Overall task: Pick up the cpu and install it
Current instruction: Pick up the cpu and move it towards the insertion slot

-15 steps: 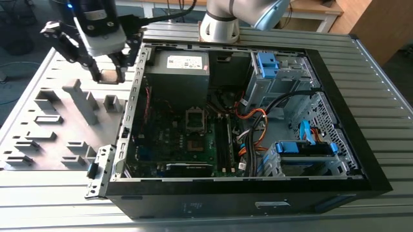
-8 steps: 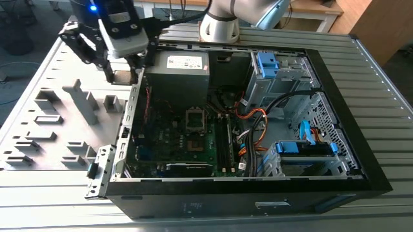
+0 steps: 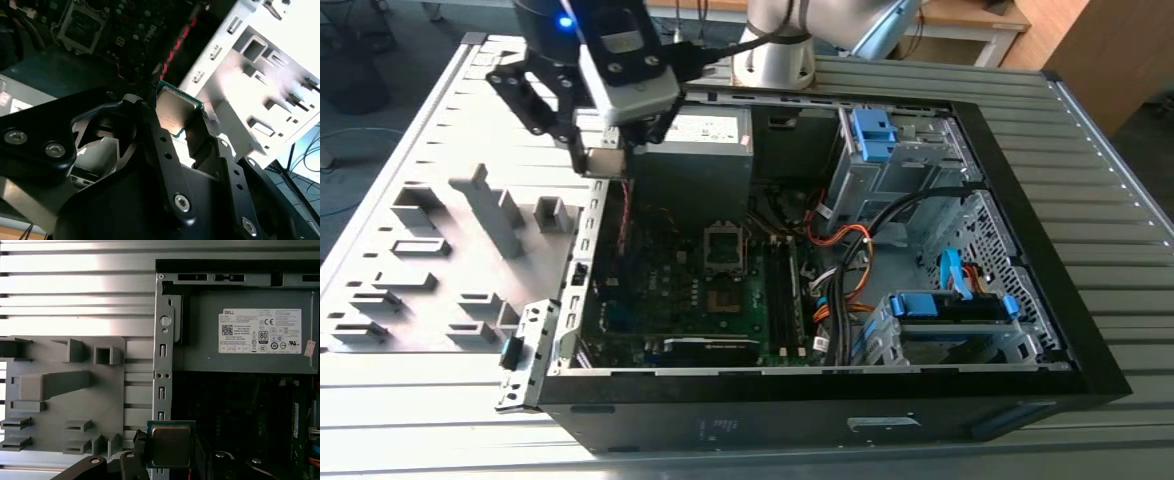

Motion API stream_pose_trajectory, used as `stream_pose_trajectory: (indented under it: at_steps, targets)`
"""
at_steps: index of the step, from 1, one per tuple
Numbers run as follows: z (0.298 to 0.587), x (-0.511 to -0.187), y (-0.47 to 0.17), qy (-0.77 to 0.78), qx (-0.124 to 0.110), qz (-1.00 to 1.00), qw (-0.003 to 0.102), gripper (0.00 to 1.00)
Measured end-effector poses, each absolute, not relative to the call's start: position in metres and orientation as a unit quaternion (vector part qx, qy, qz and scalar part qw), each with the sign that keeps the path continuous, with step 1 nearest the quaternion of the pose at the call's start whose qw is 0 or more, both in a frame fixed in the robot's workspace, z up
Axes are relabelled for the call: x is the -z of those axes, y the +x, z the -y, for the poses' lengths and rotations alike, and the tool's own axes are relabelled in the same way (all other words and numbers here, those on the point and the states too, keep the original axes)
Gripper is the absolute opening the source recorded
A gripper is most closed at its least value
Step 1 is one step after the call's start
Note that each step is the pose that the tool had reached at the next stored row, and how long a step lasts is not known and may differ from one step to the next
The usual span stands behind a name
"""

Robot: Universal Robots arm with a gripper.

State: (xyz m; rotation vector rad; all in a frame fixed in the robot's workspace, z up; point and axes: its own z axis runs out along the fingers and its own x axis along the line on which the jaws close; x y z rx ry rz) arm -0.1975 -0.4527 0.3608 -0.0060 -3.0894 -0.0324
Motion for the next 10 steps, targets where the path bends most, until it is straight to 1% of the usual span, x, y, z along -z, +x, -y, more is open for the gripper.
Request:
stream_pose_trajectory:
  at_steps: [10]
  targets:
    - [0.454, -0.361, -0.161, -0.002, 0.01, 0.999, 0.031, 0.47]
